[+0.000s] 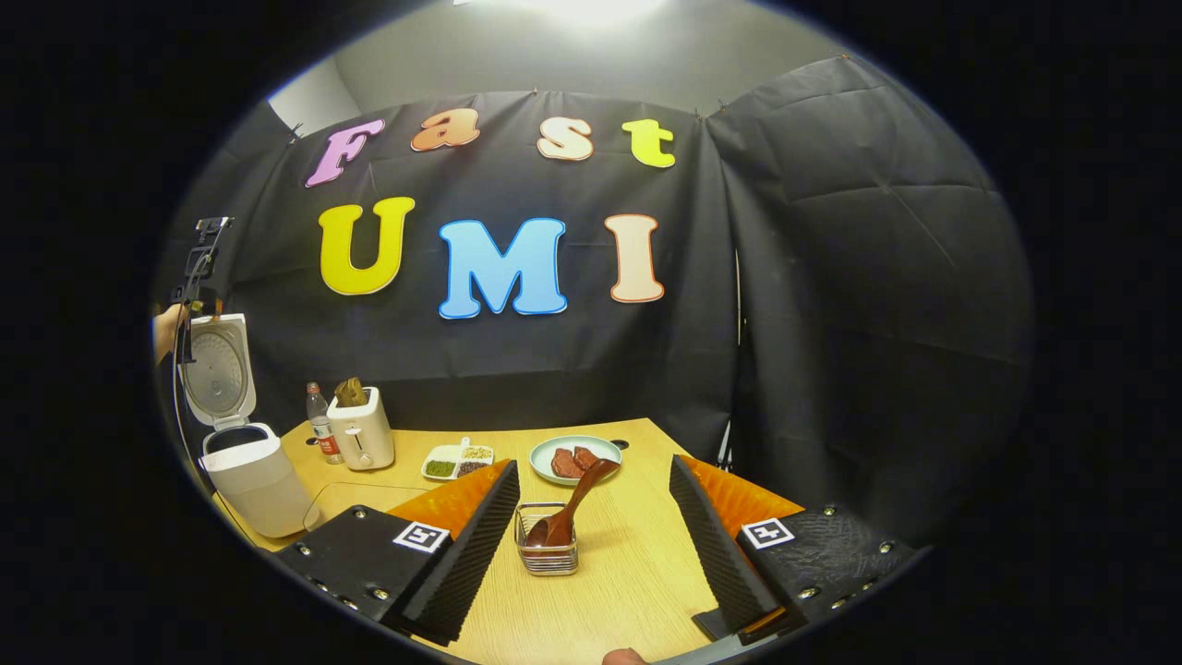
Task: Close the left gripper, press the button to open the rice cooker; take a wooden spoon from the chopstick holder with the right hand, scoop a spoonful of rice and pour it into the rice cooker, then put the wooden spoon back into the chopstick holder.
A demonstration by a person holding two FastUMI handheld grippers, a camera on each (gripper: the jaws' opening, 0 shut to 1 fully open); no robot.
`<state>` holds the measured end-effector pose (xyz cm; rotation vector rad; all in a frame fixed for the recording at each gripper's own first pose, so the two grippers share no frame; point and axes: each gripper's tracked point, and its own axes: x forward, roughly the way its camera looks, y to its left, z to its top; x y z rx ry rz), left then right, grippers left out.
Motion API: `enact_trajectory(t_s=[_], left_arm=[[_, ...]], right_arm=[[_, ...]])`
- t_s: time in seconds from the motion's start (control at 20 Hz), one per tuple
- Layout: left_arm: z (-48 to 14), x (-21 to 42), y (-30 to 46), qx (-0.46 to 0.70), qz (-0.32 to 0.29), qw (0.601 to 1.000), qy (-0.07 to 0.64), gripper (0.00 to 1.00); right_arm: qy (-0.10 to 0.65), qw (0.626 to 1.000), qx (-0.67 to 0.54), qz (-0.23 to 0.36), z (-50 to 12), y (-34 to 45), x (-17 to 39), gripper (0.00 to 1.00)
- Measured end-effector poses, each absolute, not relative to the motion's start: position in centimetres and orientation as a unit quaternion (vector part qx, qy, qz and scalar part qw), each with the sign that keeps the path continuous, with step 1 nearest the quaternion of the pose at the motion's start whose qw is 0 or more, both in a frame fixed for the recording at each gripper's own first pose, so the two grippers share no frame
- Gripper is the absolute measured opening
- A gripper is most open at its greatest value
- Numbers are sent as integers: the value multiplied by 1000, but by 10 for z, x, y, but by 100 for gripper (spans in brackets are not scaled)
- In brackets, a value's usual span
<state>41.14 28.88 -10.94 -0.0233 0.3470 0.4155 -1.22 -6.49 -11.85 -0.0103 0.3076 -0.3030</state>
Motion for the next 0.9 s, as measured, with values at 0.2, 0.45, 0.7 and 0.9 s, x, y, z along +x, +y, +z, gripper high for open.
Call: enact_trajectory(t_s=[0.2,0.45,0.7,0.9], left_arm=[[-108,414,289,-9,191,966,172,95],[-109,409,283,-18,182,966,182,96],[-109,412,281,-11,167,968,185,95],[-109,411,280,-18,163,968,191,95]], right_arm=[[152,980,-12,-127,-118,-66,0,99],[151,984,-11,-89,-117,-64,14,99],[146,987,-16,-63,-112,-68,23,99],[150,987,-15,-50,-114,-76,26,99]])
